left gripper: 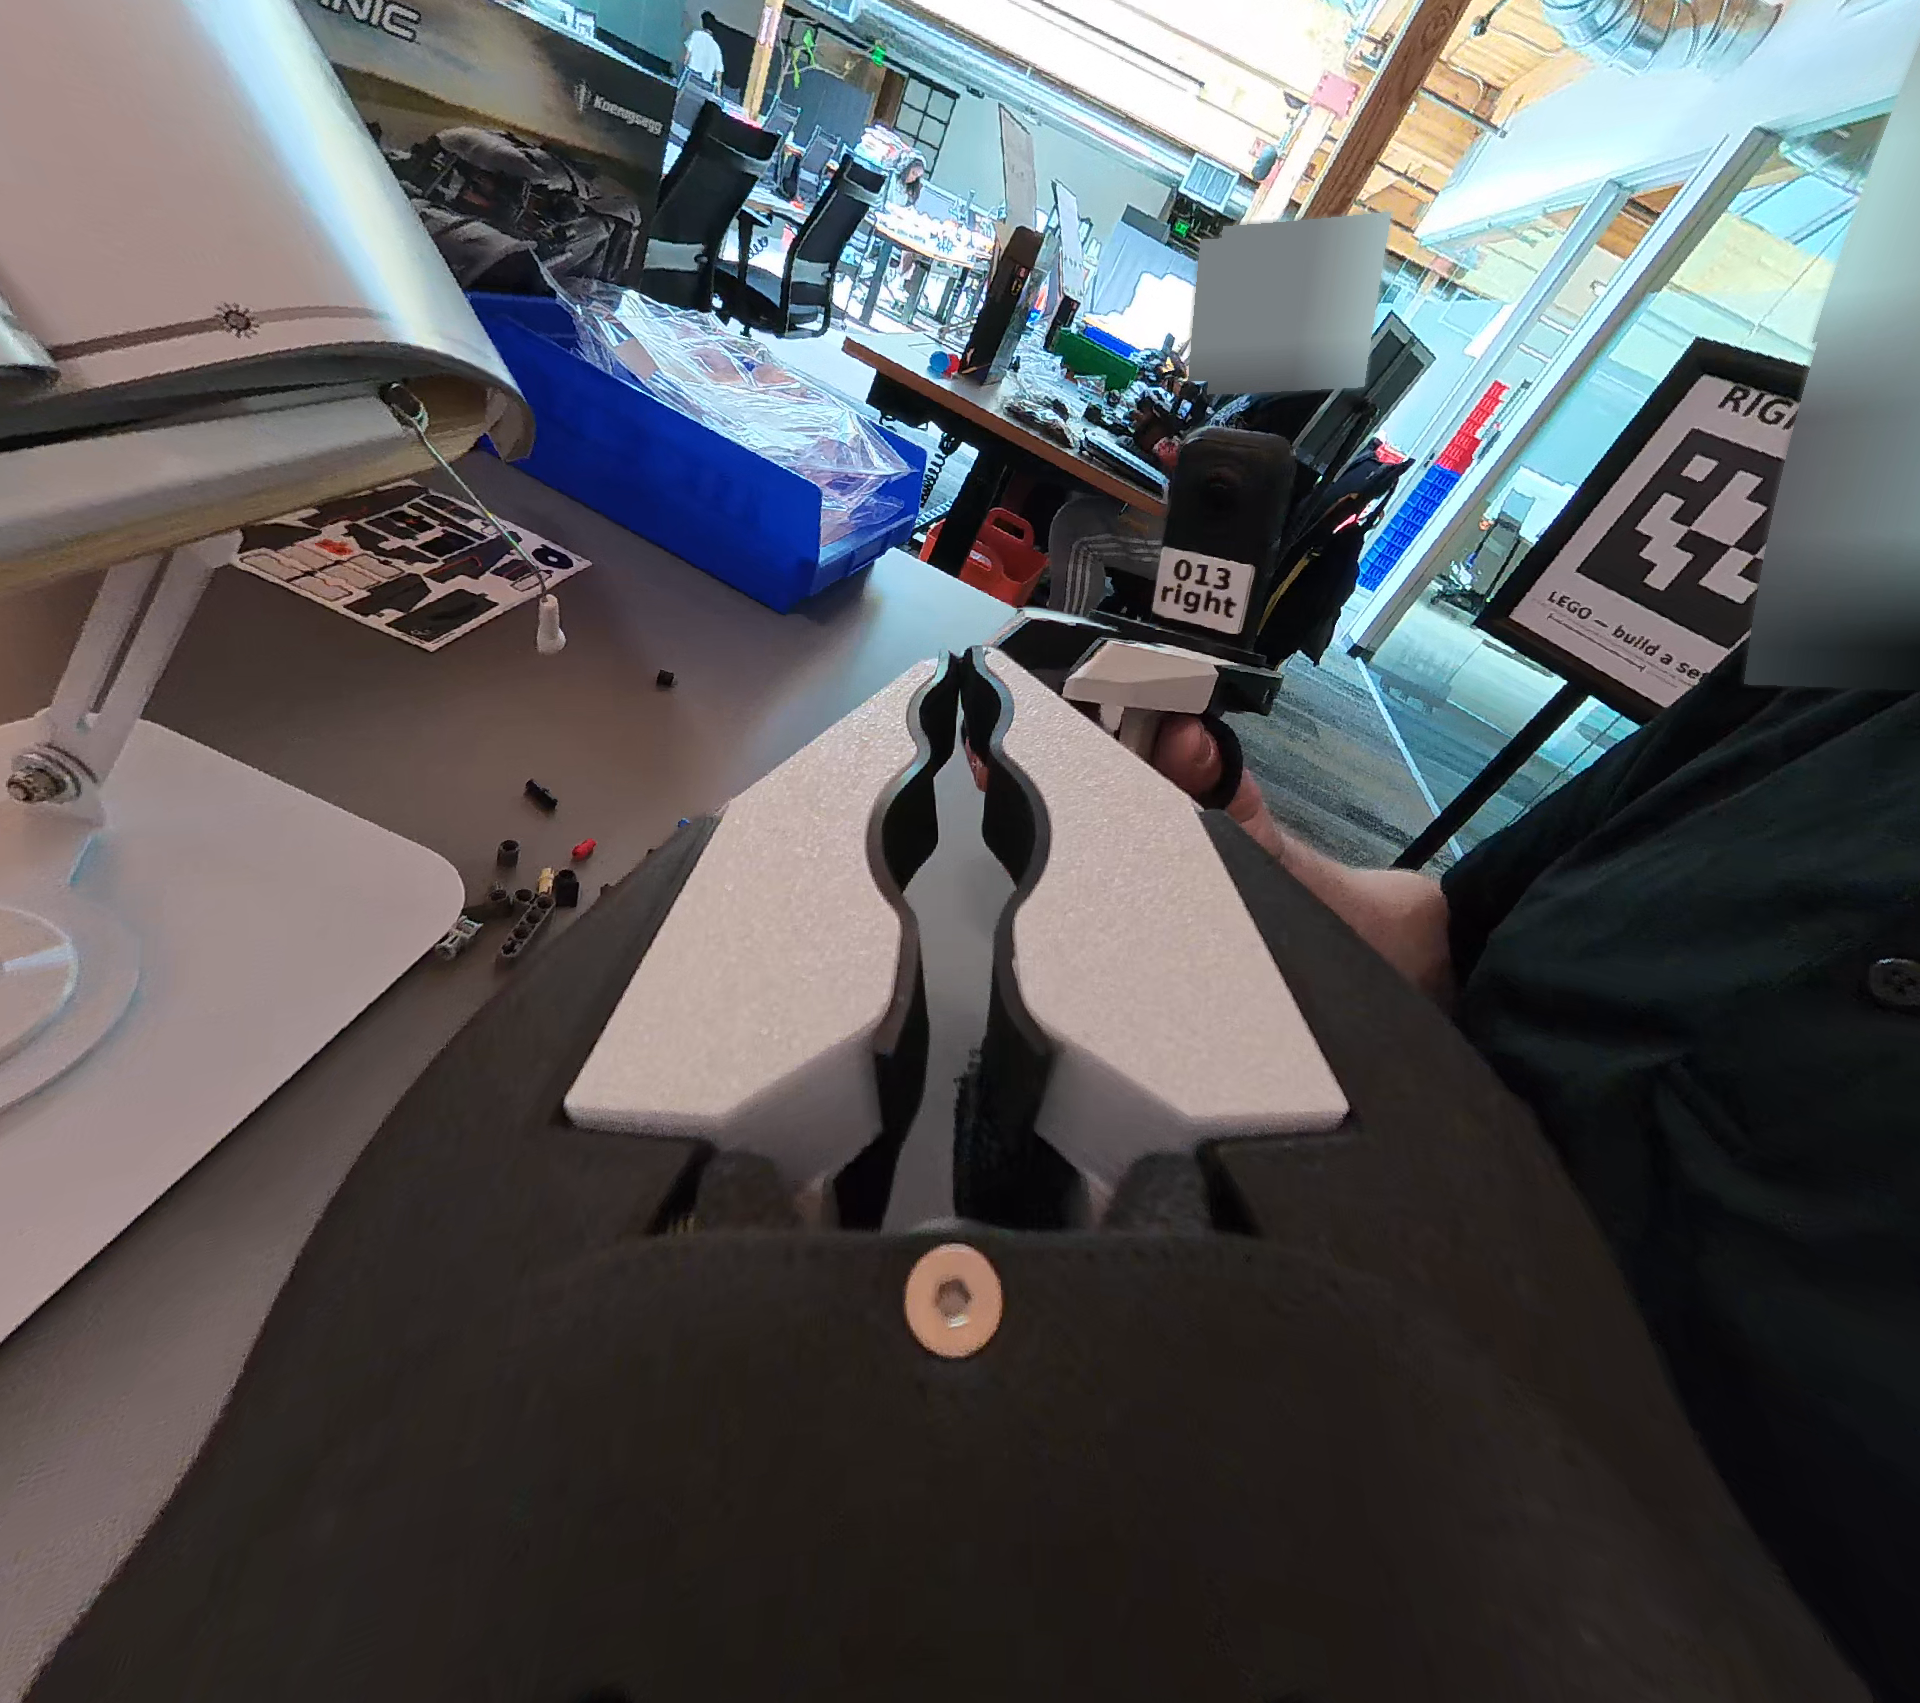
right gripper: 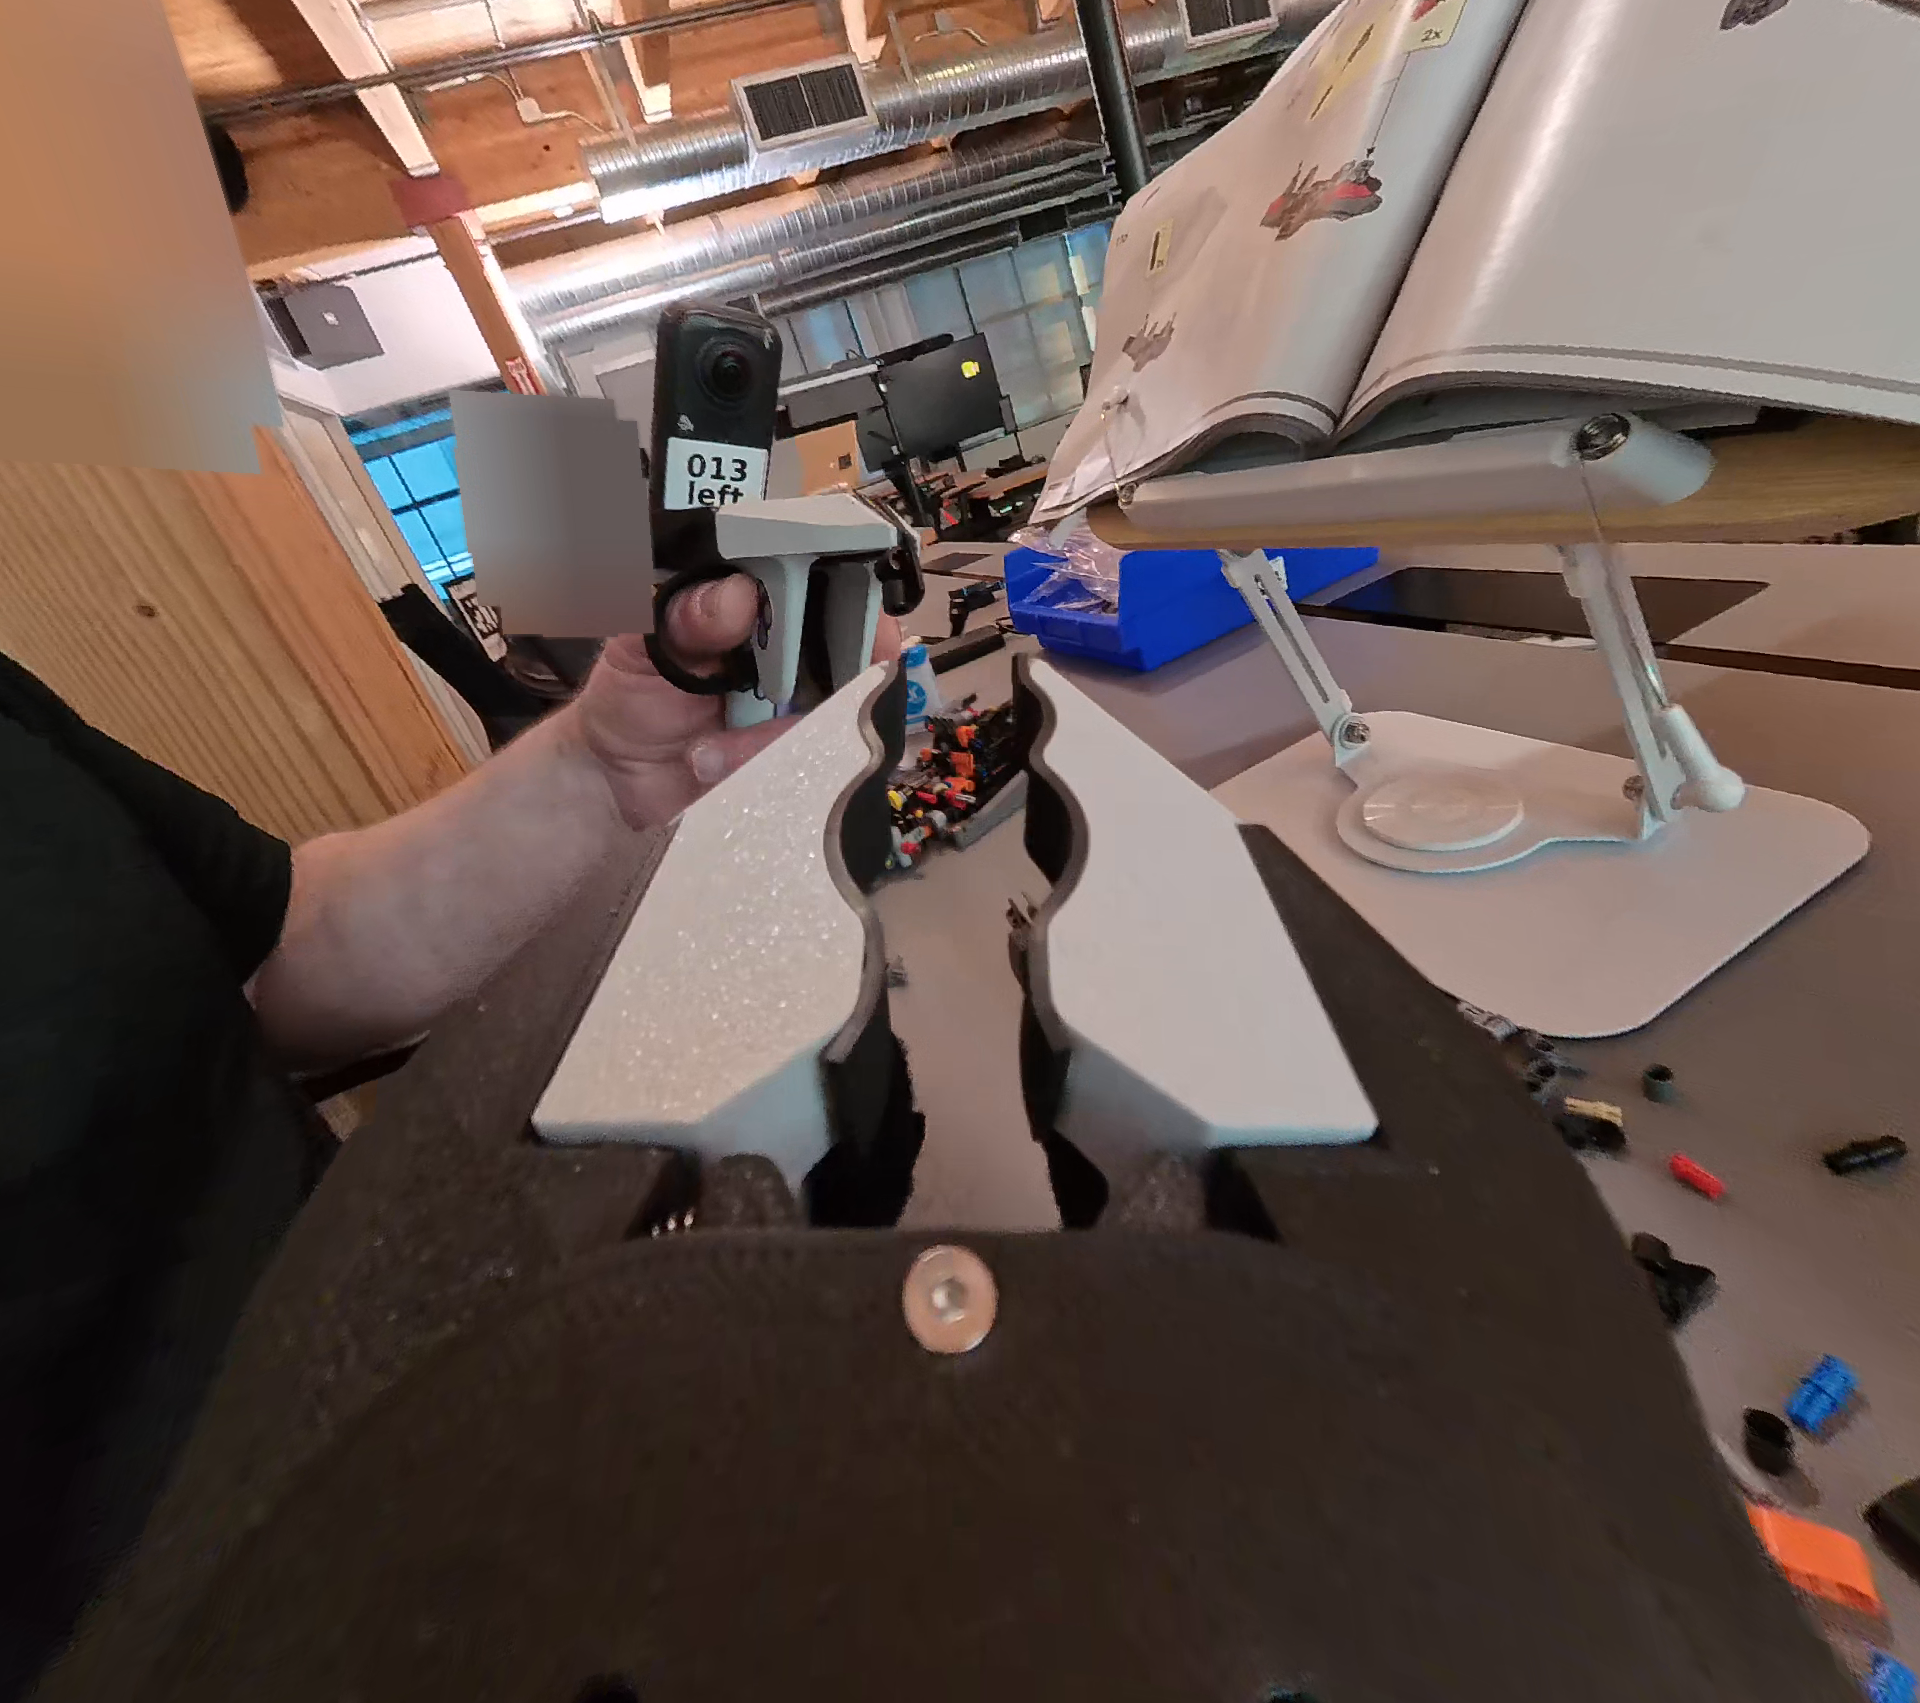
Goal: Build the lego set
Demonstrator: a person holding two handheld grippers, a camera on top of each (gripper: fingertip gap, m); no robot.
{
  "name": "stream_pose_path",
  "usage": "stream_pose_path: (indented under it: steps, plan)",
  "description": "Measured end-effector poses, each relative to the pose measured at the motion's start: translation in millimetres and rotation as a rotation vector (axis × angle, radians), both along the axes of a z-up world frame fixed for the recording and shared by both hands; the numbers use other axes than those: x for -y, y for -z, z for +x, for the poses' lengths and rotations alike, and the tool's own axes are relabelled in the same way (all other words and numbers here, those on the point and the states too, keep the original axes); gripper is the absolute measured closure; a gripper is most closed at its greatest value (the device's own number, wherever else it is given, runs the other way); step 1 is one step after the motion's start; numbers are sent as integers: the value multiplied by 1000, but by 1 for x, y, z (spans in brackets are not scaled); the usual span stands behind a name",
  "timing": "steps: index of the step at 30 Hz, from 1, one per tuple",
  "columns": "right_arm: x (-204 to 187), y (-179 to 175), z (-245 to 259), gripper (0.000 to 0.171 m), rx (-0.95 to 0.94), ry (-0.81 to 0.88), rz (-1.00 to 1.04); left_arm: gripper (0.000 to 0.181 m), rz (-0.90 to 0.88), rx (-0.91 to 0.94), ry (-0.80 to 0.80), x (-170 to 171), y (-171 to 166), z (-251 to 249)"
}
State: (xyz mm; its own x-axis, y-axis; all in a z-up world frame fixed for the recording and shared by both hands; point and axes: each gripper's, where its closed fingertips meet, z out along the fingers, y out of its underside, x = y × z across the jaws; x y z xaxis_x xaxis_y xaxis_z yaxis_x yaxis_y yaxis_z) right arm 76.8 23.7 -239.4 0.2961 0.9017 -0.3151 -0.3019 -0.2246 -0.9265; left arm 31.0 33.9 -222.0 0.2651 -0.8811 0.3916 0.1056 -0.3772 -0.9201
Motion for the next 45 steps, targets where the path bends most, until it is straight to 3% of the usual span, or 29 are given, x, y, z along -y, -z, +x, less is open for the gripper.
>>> stream_pose_path:
  steps: [15,45]
  plan:
    - [0,19,-11,155,154,50,86,181,-44,-15,-18,5,21,-18]
    - [6,28,-15,156,264,89,139,181,-85,-28,-26,14,42,-29]
